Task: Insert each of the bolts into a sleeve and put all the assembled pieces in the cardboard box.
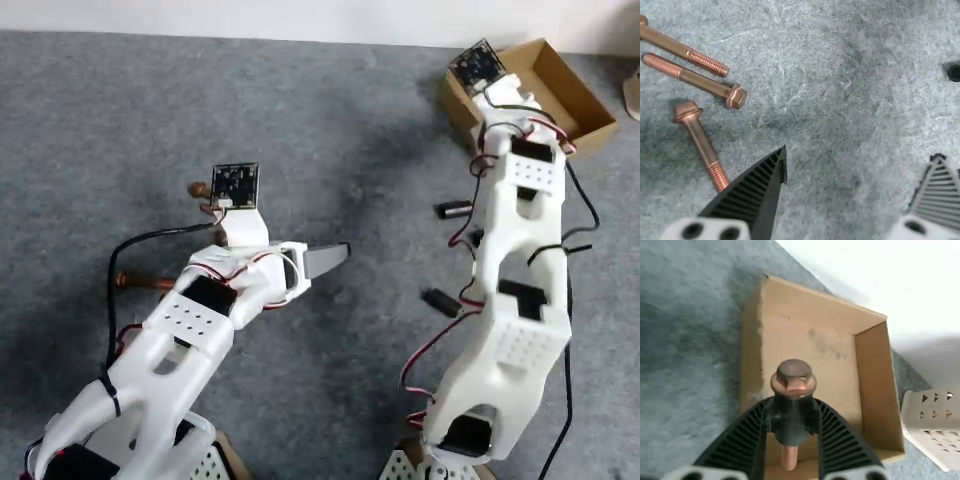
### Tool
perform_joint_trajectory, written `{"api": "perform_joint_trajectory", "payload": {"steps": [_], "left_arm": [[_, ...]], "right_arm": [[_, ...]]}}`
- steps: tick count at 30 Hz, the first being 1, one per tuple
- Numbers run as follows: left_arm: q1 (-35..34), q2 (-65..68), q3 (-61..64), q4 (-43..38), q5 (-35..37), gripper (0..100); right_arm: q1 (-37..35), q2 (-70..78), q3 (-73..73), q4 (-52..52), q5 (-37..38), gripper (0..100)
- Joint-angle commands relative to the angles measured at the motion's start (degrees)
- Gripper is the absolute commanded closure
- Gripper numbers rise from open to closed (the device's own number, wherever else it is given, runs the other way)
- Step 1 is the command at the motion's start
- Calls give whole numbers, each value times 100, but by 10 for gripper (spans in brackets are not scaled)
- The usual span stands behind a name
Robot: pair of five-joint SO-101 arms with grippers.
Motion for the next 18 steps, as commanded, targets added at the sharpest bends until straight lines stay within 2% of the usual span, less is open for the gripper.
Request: {"api": "perform_joint_trajectory", "payload": {"steps": [1,12,15,18], "left_arm": [[-22,-4,-40,-97,-44,601],[-22,-4,-40,-97,-44,601],[-22,-4,-40,-97,-44,601],[-22,-4,-40,-105,-44,601]], "right_arm": [[136,207,-998,-4,141,994],[154,1279,-1684,-4,-53,986],[198,1270,-1684,4,-448,917],[233,1270,-1684,4,-536,858]]}}
